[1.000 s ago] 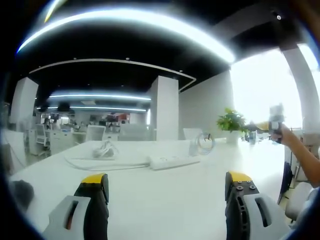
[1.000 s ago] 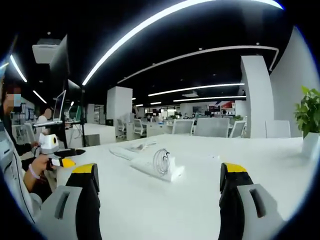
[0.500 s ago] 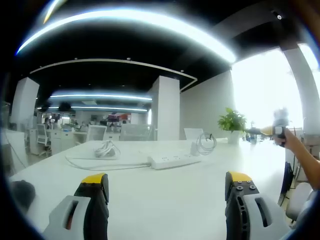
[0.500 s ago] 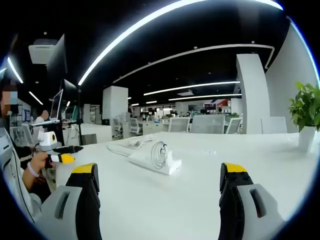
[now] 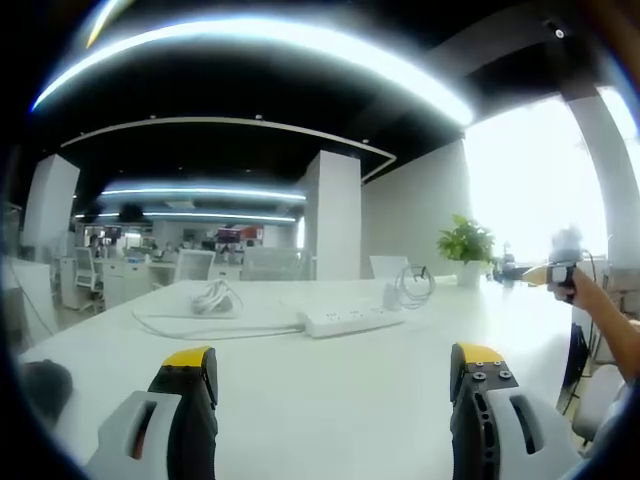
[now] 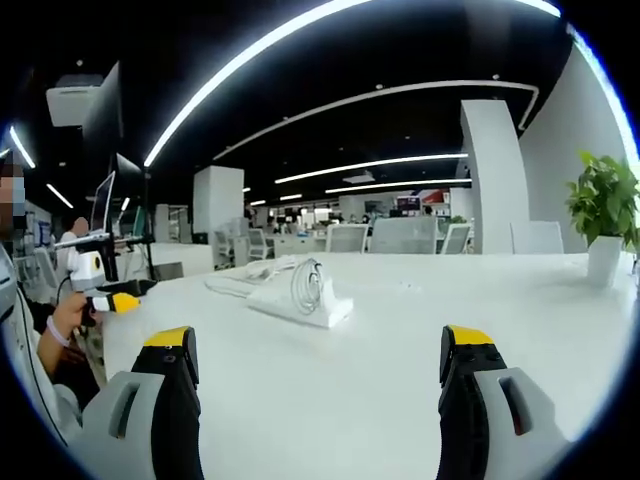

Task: Straighten the power strip on the desk, plug the charger into it

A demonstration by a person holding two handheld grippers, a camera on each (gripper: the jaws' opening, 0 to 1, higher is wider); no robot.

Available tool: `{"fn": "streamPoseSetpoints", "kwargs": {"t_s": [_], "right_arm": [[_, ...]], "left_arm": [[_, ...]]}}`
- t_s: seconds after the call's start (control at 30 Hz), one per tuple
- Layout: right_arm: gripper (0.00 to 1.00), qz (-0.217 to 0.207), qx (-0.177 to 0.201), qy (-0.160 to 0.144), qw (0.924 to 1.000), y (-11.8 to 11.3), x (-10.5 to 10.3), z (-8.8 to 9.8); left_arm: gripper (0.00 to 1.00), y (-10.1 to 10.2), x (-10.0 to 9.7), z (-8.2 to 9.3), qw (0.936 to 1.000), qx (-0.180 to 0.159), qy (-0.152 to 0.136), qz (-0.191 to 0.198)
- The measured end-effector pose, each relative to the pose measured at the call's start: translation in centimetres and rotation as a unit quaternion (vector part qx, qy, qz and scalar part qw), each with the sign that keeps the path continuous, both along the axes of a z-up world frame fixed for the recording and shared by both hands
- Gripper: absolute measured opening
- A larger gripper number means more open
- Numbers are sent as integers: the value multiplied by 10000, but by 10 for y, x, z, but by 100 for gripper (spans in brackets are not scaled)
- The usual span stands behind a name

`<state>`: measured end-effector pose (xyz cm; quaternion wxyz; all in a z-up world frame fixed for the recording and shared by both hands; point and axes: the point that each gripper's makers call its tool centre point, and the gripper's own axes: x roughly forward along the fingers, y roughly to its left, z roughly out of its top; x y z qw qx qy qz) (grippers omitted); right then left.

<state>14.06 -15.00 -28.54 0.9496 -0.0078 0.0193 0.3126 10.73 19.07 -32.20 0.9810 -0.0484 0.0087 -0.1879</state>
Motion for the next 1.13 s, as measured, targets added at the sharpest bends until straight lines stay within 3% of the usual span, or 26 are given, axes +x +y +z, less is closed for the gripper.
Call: {"fn": "streamPoseSetpoints", "kwargs": {"t_s": [1.13], "right_arm": [[100,-11,74,59,10000,-2,-1,-6]], "left_arm": [[99,0,0,-2,10000,0,15,19]]}}
